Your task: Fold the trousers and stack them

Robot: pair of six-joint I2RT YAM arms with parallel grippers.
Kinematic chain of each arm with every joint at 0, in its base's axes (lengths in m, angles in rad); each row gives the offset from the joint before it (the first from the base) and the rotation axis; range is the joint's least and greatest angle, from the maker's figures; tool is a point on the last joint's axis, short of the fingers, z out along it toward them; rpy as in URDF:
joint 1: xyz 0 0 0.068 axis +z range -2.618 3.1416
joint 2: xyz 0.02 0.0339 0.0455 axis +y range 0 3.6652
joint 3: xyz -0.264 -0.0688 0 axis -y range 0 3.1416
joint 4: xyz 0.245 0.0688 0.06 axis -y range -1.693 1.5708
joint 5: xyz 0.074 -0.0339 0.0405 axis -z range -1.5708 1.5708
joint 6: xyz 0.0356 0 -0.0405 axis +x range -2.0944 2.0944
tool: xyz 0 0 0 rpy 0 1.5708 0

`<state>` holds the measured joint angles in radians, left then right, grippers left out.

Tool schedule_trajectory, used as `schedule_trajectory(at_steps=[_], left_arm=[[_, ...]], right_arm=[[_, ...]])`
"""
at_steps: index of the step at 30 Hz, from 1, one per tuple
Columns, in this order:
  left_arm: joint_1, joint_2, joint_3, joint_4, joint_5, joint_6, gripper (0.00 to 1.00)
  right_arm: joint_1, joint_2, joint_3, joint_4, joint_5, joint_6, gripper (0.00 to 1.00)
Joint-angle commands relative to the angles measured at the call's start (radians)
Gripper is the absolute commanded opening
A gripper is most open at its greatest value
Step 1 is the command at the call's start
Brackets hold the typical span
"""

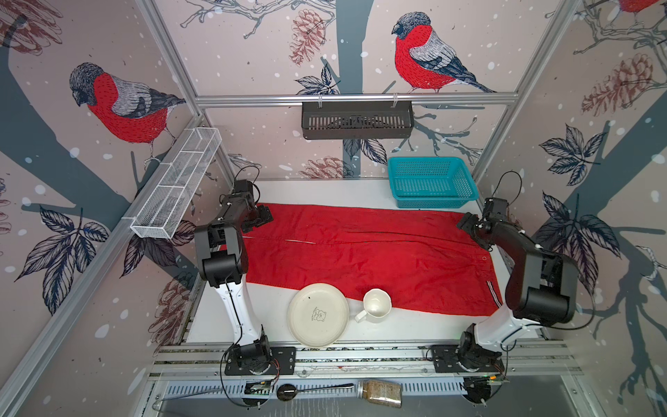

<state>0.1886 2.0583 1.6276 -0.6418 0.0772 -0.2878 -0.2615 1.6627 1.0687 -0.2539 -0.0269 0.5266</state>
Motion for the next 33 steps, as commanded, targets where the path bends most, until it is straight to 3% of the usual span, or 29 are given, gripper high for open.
schedule_trajectory(at_steps=[1, 5, 11, 15, 20, 33], left_arm=[[-0.001, 0.022, 0.079, -0.039, 0.029, -0.016, 0.81], [-0.006, 0.085, 0.186, -0.048, -0.019, -0.095, 0.81], [-0.015, 0.243, 0.422, -0.146, -0.188, -0.202, 0.83], [-0.014, 0.364, 0.608, -0.225, -0.279, -0.205, 0.84], [-0.012, 0.443, 0.682, -0.208, -0.369, -0.174, 0.84], [0.015, 0.585, 0.82, -0.162, -0.349, -0.096, 0.84]], right_arm=[[-0.006, 0.012, 0.032, -0.008, 0.015, 0.025, 0.89], [-0.005, 0.013, 0.05, -0.007, -0.007, 0.036, 0.89], [0.0, -0.009, 0.026, -0.002, -0.024, 0.032, 0.89], [-0.001, -0.029, -0.002, -0.005, -0.016, 0.011, 0.89], [0.0, -0.059, -0.043, -0.003, -0.003, -0.005, 0.89], [0.024, -0.093, -0.087, 0.004, -0.001, -0.007, 0.9]])
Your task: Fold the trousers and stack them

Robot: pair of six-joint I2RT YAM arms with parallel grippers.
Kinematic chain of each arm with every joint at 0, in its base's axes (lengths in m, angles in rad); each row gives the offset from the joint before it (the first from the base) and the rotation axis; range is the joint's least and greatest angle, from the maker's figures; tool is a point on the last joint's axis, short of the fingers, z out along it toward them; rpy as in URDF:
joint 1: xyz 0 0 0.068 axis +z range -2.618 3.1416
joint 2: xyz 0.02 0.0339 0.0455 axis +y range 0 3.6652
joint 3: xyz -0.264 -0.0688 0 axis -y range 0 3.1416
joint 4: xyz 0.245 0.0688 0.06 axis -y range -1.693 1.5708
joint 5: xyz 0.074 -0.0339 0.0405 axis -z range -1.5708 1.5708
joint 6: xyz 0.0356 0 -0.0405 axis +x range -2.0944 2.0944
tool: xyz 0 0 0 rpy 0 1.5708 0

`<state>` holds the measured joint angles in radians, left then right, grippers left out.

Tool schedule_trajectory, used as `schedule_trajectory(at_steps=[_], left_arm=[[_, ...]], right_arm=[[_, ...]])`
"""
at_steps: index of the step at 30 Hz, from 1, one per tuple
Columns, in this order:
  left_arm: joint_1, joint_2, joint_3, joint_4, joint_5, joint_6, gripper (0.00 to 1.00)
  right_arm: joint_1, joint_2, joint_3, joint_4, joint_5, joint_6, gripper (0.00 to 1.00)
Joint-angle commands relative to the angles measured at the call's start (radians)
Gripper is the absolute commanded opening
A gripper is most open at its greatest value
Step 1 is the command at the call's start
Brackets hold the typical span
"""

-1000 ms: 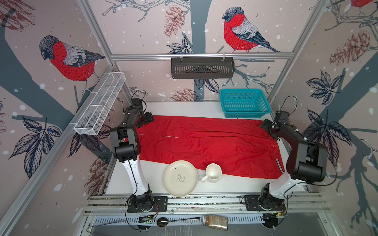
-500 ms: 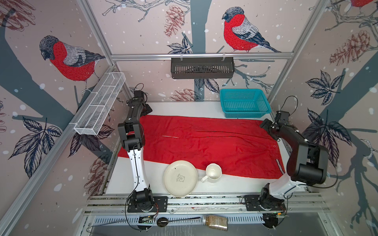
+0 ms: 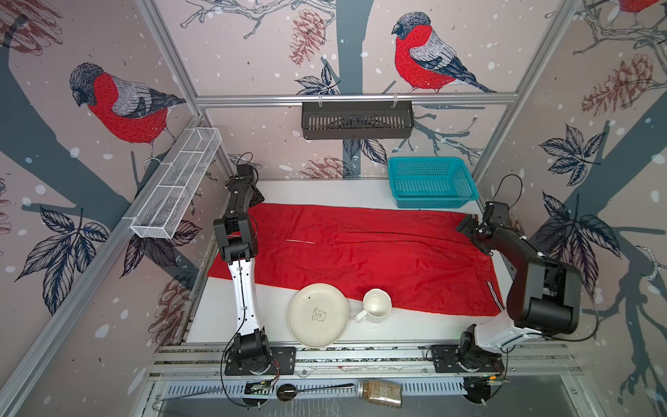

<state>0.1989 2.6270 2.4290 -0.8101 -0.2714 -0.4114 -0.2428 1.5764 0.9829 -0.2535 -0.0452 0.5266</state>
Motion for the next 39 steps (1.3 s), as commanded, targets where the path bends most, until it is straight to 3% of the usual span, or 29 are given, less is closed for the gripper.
schedule_trajectory(at_steps=[1, 7, 12, 24, 28, 39], left_arm=[[0.005, 0.023, 0.016, 0.006, 0.01, 0.031, 0.84], [0.012, 0.053, 0.019, 0.008, 0.013, 0.068, 0.82], [0.016, 0.051, -0.027, -0.027, 0.028, 0.084, 0.71], [0.027, -0.002, -0.066, -0.046, 0.078, 0.098, 0.04], [0.027, -0.021, -0.014, -0.075, 0.098, 0.091, 0.0], [0.02, -0.193, -0.1, -0.08, 0.239, 0.067, 0.0]], right_arm=[[0.007, -0.008, -0.001, 0.003, 0.021, -0.008, 0.9], [0.01, -0.01, -0.006, -0.003, 0.029, -0.011, 0.9], [0.002, -0.011, 0.0, -0.002, 0.027, 0.001, 0.9], [0.009, 0.016, 0.013, 0.018, 0.003, 0.013, 0.9], [0.008, 0.032, 0.015, 0.028, 0.005, 0.017, 0.9], [0.018, 0.185, 0.175, 0.038, 0.085, 0.167, 0.85]])
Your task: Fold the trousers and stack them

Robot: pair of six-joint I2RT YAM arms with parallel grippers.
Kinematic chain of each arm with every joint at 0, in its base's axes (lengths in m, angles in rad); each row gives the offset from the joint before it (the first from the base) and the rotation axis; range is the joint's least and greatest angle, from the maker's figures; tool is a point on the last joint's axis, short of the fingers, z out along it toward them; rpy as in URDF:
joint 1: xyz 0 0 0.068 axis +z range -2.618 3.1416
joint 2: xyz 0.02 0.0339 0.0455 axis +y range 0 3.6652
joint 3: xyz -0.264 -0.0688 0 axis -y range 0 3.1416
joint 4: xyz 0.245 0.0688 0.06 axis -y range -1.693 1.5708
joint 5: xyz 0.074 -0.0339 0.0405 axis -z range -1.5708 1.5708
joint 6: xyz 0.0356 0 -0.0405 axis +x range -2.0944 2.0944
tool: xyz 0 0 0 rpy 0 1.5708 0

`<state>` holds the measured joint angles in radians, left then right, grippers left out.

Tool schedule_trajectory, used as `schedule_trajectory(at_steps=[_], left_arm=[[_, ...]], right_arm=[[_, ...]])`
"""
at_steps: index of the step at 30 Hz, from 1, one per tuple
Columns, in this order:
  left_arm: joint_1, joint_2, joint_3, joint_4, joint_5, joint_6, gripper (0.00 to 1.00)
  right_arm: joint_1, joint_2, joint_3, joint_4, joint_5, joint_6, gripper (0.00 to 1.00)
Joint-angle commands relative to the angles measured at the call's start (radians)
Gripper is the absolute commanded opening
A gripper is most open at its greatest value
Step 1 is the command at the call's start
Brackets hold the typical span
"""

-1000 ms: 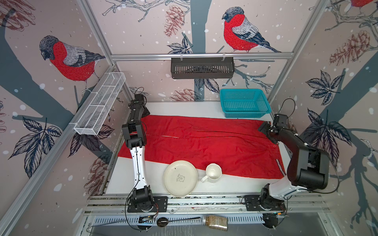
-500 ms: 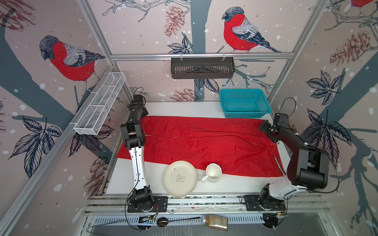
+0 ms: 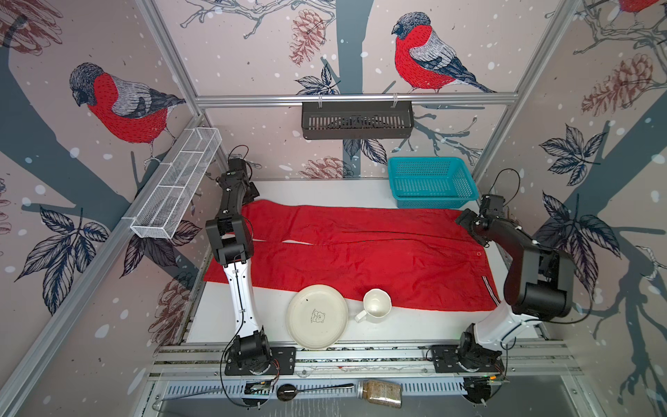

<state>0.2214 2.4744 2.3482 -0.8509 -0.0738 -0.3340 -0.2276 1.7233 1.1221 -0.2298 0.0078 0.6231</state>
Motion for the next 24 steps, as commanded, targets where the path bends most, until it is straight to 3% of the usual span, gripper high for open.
schedule_trajectory(at_steps=[1, 6, 10, 18, 21, 24], left_arm=[[-0.002, -0.06, -0.035, -0.042, 0.046, -0.012, 0.0], [-0.013, -0.262, -0.316, 0.07, 0.077, -0.029, 0.0], [-0.013, -0.417, -0.528, 0.18, 0.112, -0.031, 0.0], [-0.013, -0.542, -0.685, 0.215, 0.147, -0.017, 0.0], [-0.013, -0.551, -0.684, 0.195, 0.135, -0.004, 0.0], [-0.013, -0.56, -0.682, 0.192, 0.121, 0.005, 0.0]], right_arm=[[0.004, 0.059, 0.055, 0.014, 0.031, 0.081, 0.84], [0.009, 0.187, 0.178, 0.003, 0.06, 0.084, 0.8], [0.018, 0.293, 0.316, -0.06, 0.098, -0.058, 0.8], [-0.035, 0.39, 0.409, -0.118, -0.09, -0.387, 0.82], [-0.066, 0.388, 0.4, -0.12, -0.072, -0.43, 0.81], [-0.101, 0.386, 0.383, -0.093, -0.142, -0.465, 0.81]])
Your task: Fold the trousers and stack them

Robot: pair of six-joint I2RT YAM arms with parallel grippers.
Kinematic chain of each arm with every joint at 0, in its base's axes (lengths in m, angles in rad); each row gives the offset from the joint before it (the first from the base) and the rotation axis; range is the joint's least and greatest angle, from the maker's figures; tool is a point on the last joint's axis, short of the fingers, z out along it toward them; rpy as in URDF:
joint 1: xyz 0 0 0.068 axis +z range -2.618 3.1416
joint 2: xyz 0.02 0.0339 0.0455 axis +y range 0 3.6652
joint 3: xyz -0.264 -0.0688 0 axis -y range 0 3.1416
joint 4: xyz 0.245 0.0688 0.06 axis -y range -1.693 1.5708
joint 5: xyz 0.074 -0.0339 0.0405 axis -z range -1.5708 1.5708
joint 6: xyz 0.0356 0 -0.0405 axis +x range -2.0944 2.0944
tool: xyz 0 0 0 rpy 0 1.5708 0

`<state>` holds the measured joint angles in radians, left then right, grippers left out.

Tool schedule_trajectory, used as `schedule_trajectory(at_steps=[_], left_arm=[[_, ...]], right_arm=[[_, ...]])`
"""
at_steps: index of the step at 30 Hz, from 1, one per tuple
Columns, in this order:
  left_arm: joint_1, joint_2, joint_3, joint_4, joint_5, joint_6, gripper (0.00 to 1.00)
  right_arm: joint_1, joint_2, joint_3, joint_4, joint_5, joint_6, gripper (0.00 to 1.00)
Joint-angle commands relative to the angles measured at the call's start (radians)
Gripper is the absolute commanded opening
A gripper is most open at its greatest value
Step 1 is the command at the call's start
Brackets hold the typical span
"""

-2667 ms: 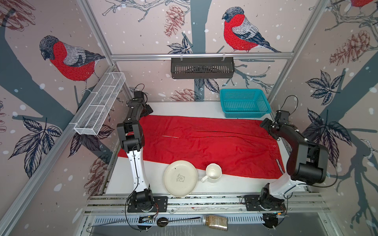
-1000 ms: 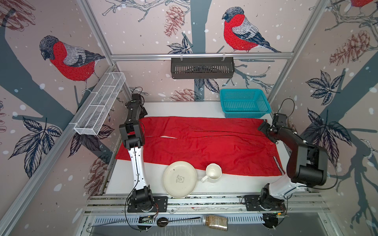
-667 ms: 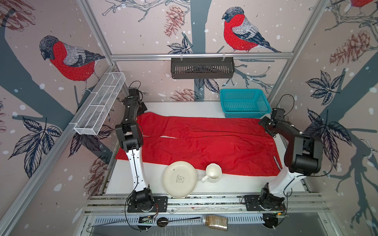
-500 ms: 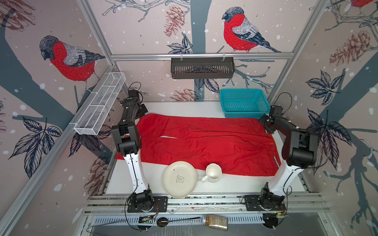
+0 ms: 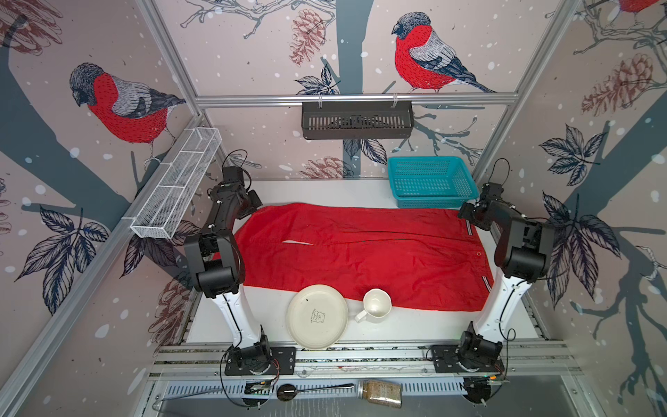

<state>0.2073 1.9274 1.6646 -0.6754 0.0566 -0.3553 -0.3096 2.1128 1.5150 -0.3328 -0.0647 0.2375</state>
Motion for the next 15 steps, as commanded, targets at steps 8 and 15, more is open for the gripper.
schedule_trajectory(at_steps=[8, 15], left_arm=[[0.001, -0.01, 0.008, 0.004, -0.018, 0.036, 0.0], [0.004, -0.024, -0.014, 0.0, -0.029, 0.042, 0.0]], right_arm=[[-0.047, 0.068, 0.059, 0.01, -0.184, -0.179, 0.8], [-0.058, 0.164, 0.154, -0.022, -0.238, -0.22, 0.75]])
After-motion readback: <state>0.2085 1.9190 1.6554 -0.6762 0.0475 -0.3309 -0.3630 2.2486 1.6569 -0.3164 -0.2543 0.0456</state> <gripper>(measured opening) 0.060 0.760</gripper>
